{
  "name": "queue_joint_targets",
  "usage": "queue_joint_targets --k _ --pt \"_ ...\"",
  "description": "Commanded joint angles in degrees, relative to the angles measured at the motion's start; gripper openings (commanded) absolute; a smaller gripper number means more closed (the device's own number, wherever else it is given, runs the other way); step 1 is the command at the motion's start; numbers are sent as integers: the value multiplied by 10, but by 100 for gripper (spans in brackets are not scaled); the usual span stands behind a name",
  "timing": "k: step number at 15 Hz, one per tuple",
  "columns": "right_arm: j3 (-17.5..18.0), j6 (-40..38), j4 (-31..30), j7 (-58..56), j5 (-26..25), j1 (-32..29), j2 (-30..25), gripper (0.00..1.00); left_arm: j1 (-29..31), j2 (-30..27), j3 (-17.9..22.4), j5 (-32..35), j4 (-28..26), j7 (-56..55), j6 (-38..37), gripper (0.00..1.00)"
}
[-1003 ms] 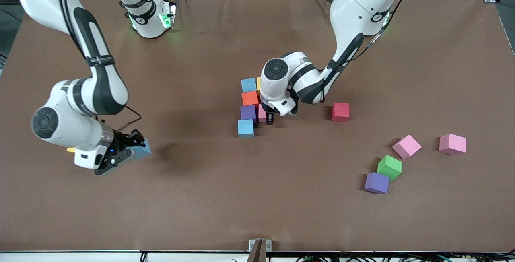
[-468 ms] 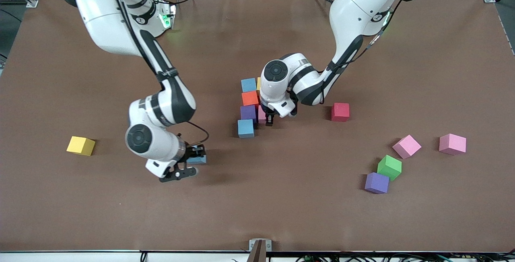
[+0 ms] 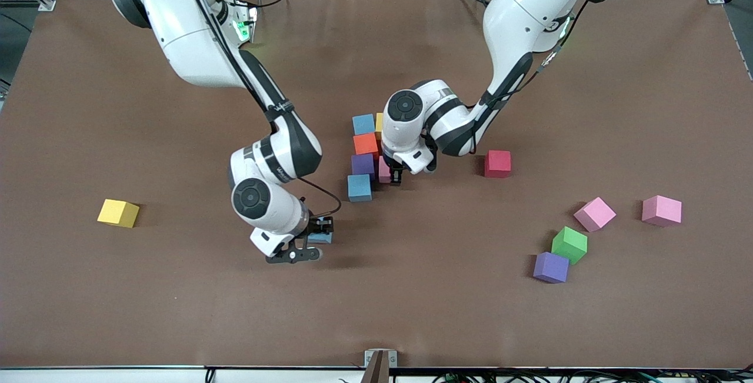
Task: Arrange 11 blocks into digit 3
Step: 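Carry the cyan cube with the right gripper while the left gripper places pink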
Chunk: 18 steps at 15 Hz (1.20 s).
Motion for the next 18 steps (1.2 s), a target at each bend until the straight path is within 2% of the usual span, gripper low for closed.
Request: queue_joint_targets --k 1,4,8,11,14,18 --pt "-7 4 42 51 7 25 33 27 2 -2 1 18 7 15 -4 100" --pt "-6 18 43 79 8 38 43 27 3 -24 -4 20 8 27 -12 100" --pt "-7 30 43 99 8 58 55 27 12 -75 -9 9 8 45 -63 100" --pt "-4 25 42 103 9 63 55 28 67 -114 -57 -3 8 120 -127 100" --pt "-4 23 36 96 8 71 55 28 151 -148 -111 -29 8 203 -172 99" --pt "-4 21 34 96 8 78 55 30 246 -165 -145 -32 9 338 -245 99"
